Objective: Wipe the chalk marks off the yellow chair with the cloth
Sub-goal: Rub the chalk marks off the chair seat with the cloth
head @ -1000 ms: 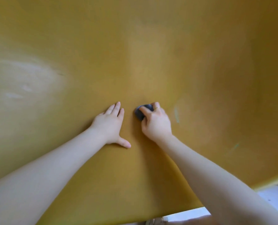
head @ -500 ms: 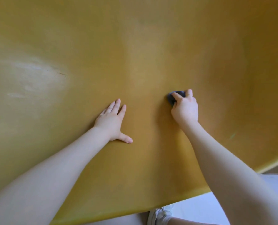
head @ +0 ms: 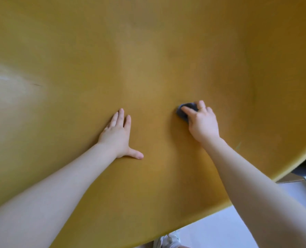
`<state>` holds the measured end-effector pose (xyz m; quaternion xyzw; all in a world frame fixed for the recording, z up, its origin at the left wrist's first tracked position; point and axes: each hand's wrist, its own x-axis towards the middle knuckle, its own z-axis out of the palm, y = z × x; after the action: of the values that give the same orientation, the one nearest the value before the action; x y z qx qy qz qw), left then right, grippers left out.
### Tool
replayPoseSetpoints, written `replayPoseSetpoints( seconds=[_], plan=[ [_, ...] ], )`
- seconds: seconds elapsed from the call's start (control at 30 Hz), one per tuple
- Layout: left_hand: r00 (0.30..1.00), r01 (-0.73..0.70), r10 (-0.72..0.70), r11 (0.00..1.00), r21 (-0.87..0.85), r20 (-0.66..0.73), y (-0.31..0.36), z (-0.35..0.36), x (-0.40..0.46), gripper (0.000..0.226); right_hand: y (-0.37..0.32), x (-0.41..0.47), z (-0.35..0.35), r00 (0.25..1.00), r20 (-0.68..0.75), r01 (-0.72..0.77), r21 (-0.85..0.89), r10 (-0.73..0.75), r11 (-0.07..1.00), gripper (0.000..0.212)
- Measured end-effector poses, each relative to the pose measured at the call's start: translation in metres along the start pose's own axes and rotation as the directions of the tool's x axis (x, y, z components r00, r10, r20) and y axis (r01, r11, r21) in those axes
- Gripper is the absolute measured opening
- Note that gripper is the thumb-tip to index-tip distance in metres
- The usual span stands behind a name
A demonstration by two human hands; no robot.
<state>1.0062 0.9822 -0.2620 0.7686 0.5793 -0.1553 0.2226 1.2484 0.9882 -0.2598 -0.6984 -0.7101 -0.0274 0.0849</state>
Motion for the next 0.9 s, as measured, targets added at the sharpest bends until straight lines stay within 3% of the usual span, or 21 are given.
replayPoseSetpoints(
  seconds=[0.1, 0.17, 0.37, 0.5, 0.6, 0.77, 0.9],
  plan=[
    [1.0, -0.003, 0.003, 1.0, -0.006, -0.002, -0.002, -0.001, 0.001, 0.136, -0.001, 0.01, 0.002, 0.987, -0.029, -0.157, -0.025, 0.156, 0.987, 0.045],
    [1.0, -0.003, 0.003, 1.0, -0.003, 0.002, -0.002, -0.002, 0.001, 0.137, -0.022, 0.0, 0.004, 0.984, -0.004, -0.18, 0.022, 0.18, 0.983, 0.049],
    [1.0, 0.0, 0.0, 1.0, 0.007, -0.013, -0.001, -0.005, -0.002, 0.14, -0.091, -0.078, 0.007, 0.977, 0.127, 0.13, 0.265, -0.168, 0.955, 0.04],
    [1.0, -0.004, 0.004, 1.0, 0.001, -0.008, 0.0, -0.006, -0.004, 0.138, -0.079, -0.081, -0.005, 0.917, 0.259, 0.22, 0.301, -0.302, 0.928, 0.038],
    [1.0, 0.011, -0.011, 1.0, -0.002, -0.002, 0.0, -0.004, -0.003, 0.137, -0.04, -0.056, -0.009, 0.959, 0.197, 0.174, 0.166, -0.206, 0.971, 0.036],
    [1.0, 0.011, -0.011, 1.0, -0.003, -0.007, -0.001, 0.0, -0.002, 0.136, 0.027, -0.023, -0.021, 0.993, -0.025, -0.12, -0.124, 0.118, 0.985, 0.035],
    [1.0, 0.007, -0.007, 1.0, -0.004, -0.026, -0.002, 0.0, -0.003, 0.136, -0.003, -0.043, -0.015, 0.988, -0.022, -0.154, -0.078, 0.153, 0.985, 0.035]
  ],
)
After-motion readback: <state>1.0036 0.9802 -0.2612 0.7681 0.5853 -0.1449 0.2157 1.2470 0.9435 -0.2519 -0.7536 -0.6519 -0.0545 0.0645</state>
